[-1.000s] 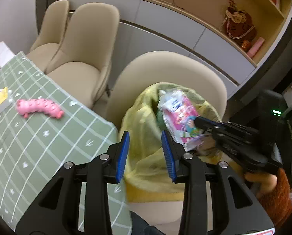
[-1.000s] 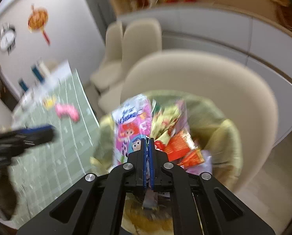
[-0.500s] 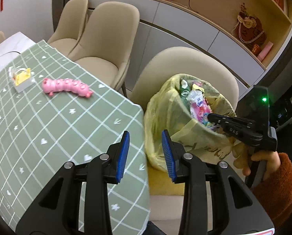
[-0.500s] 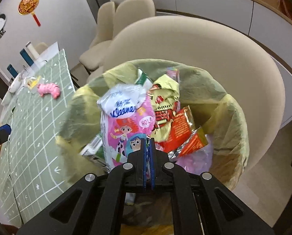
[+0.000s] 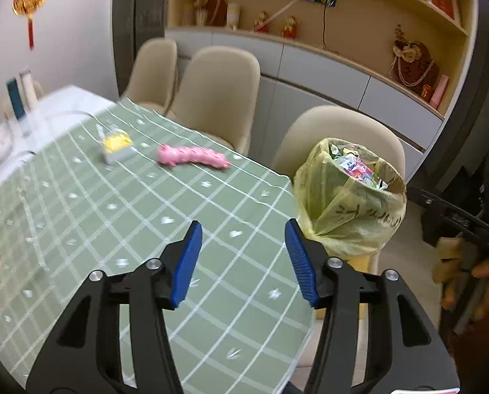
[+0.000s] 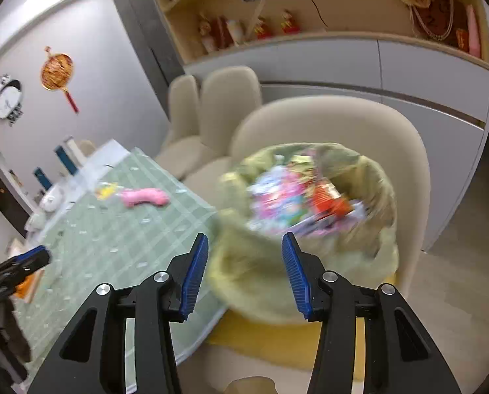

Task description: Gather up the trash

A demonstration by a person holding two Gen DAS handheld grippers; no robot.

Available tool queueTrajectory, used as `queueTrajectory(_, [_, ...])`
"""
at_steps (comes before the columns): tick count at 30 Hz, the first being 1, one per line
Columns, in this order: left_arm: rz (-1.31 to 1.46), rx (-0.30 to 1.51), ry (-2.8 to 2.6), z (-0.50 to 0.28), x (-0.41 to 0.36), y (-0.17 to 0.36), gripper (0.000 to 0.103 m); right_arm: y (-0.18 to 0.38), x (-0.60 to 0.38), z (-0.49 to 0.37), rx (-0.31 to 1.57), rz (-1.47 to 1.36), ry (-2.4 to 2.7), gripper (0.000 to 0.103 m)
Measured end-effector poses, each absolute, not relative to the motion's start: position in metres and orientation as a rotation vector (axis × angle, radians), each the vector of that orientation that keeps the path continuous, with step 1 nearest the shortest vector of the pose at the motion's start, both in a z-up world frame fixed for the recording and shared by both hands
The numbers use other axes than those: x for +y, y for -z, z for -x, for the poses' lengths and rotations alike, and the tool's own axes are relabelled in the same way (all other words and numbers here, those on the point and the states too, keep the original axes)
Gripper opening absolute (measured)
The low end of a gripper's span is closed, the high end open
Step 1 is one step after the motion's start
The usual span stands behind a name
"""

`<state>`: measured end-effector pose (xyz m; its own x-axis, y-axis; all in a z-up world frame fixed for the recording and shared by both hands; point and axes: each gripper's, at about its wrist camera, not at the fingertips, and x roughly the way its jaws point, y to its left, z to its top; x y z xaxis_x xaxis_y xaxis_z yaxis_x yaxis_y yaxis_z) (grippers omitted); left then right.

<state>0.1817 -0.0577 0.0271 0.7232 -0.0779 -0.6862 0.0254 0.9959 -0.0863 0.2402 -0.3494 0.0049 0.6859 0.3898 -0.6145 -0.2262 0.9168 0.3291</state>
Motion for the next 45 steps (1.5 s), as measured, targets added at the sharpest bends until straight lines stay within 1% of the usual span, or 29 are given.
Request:
queueTrajectory(1, [0.060,0.746,0.053,-0.174,-0.055,-0.029,0.054,-0.009,-0.339,-0.227,0.724,-0.231,-0.356,0.045])
queueTrajectory(3, [0.032,0.717,0.050,-0.153,-0.046,-0.031,0.061,-0.024,-0.314,-0.195,0.687,-0.197,-0.373,0.045])
queueTrajectory(5, [0.013,0.702,0.056,-0.133,-0.038,-0.034,0.066,-0.036,-0.296,-0.164,0.648,-0.171,-0.374,0.045])
queueTrajectory(8, [-0.014,0.693,0.077,-0.108,-0.029,-0.038,0.068,-0.044,-0.272,-0.127,0.619,-0.147,-0.379,0.045])
queueTrajectory(15, [-0.007,0.647,0.069,-0.070,-0.015,-0.048,0.068,-0.047,-0.240,-0.071,0.617,-0.134,-0.321,0.045])
queueTrajectory(22, [-0.026,0.639,0.015,-0.045,-0.018,-0.046,0.068,-0.048,-0.228,-0.043,0.624,-0.068,-0.273,0.045])
queueTrajectory(33, [-0.035,0.608,0.048,-0.032,-0.025,-0.054,0.068,-0.059,-0.228,-0.023,0.570,-0.052,-0.225,0.045])
queueTrajectory(45, [-0.030,0.587,0.056,-0.024,-0.026,-0.059,0.068,-0.064,-0.231,-0.017,0.564,-0.068,-0.212,0.045])
